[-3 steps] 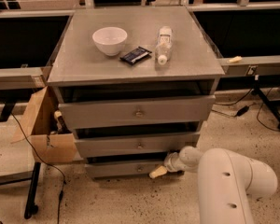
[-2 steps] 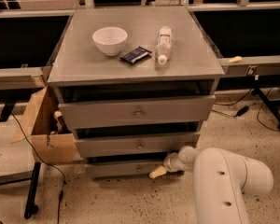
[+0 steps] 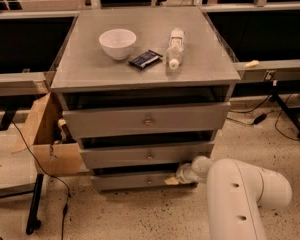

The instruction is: Open bottom drawer

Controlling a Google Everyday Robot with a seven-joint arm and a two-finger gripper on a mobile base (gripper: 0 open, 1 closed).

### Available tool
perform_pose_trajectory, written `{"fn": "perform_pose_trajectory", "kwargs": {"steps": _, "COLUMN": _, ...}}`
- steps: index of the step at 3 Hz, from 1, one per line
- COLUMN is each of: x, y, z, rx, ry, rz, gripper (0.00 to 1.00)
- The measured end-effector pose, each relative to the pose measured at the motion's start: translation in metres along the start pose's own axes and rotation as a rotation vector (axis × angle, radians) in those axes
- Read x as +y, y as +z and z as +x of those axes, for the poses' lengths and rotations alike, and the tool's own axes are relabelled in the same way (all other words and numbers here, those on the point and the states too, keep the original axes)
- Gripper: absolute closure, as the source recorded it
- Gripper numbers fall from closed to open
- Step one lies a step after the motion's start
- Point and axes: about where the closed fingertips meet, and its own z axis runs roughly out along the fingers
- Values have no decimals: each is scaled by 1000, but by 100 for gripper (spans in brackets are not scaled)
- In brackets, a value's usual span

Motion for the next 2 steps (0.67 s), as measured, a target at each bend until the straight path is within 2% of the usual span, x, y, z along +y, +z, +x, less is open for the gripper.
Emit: {"fn": "perform_pose_trajectory", "kwargs": {"steps": 2, "x": -3, "y": -10, "z": -8, "rx": 0, "ry": 0, "rz": 0, "gripper": 83}}
